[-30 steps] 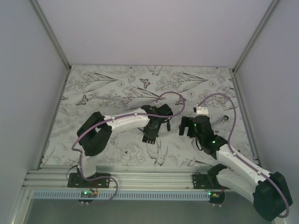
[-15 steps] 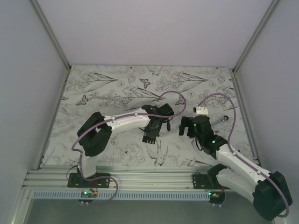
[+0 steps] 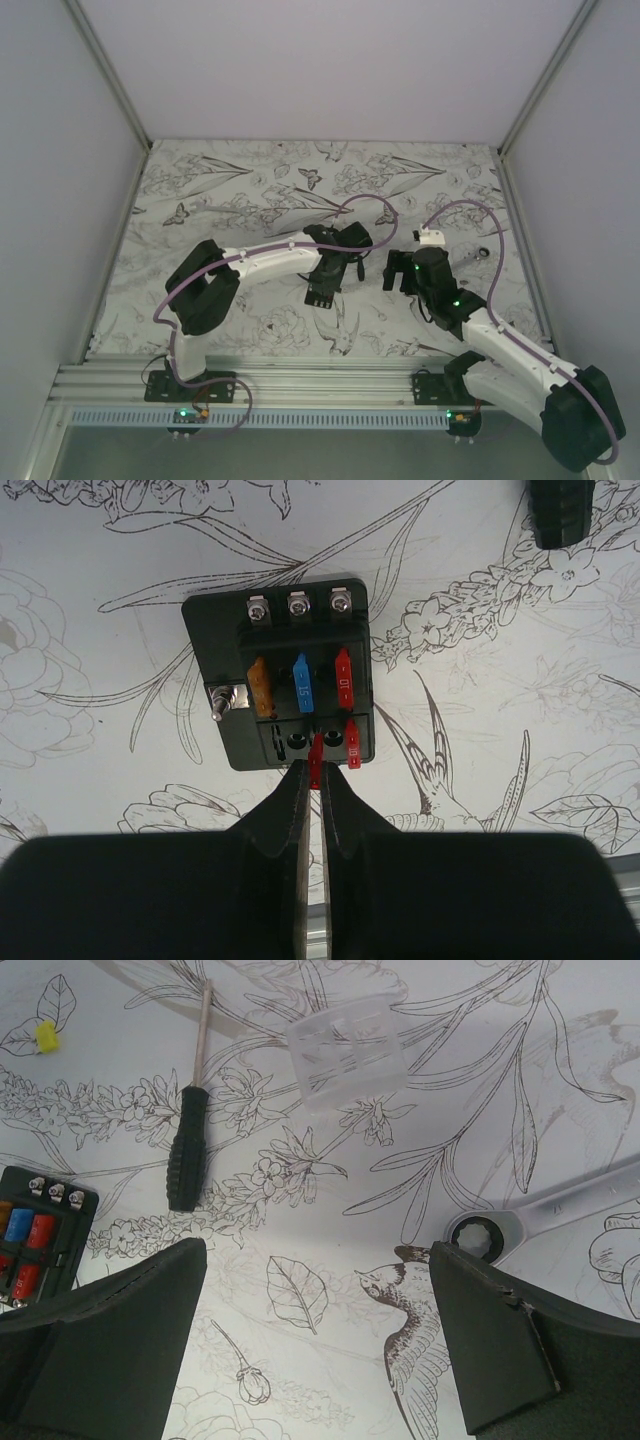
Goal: Snap on the fuse box
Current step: Install the fuse at the fuse box base.
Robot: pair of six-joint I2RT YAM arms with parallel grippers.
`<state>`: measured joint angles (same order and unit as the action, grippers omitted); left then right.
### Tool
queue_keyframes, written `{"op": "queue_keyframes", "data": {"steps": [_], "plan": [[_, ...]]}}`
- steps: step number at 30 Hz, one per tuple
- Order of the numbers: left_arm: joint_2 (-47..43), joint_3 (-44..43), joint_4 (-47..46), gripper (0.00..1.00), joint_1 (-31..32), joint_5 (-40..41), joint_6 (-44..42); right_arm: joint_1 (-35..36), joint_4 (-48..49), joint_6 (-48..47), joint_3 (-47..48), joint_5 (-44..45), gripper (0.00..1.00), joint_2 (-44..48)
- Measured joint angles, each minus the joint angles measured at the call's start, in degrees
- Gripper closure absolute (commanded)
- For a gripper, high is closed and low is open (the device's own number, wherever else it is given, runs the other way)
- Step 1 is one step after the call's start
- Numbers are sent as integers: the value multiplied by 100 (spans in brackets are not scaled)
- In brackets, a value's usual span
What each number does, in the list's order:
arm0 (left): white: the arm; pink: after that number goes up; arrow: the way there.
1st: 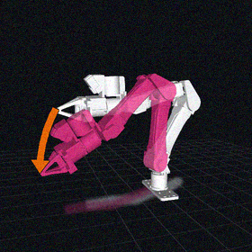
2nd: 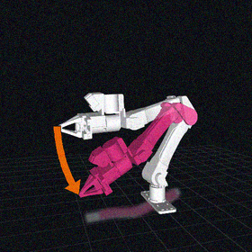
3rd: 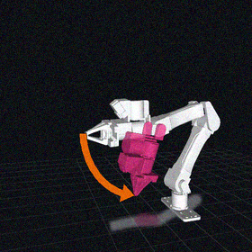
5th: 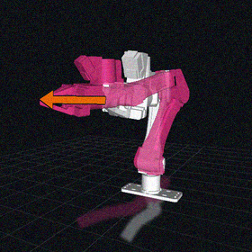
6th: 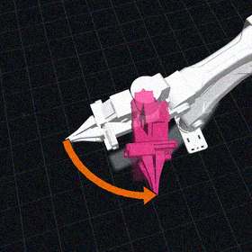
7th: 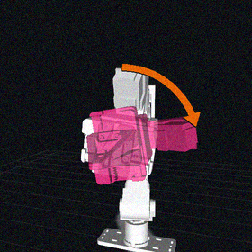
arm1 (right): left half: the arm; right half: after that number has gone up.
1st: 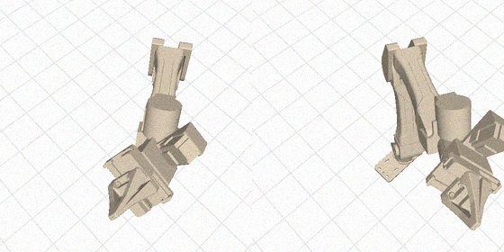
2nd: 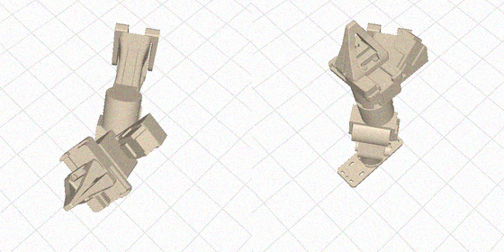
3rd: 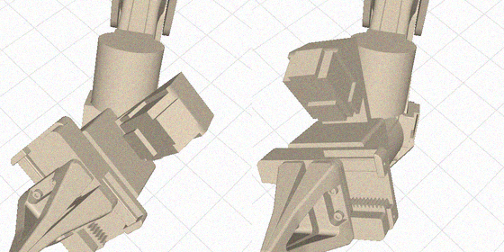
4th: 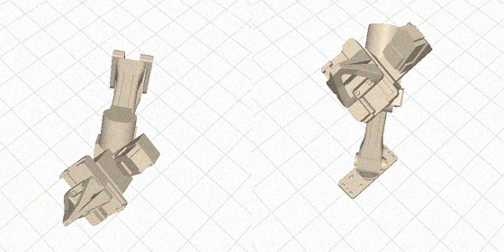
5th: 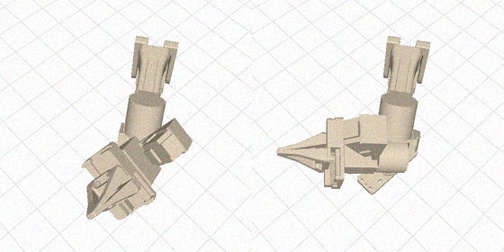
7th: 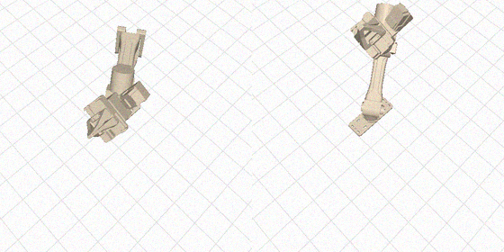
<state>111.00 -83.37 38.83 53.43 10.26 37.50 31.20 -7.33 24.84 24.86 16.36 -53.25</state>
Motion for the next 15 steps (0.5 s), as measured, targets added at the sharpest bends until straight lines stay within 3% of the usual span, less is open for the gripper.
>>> {"op": "queue_keyframes", "data": {"steps": [15], "plan": [[76, 20, 0, 100, 9, 26, 55, 0, 0, 0, 0, -22, 1, -17]]}}
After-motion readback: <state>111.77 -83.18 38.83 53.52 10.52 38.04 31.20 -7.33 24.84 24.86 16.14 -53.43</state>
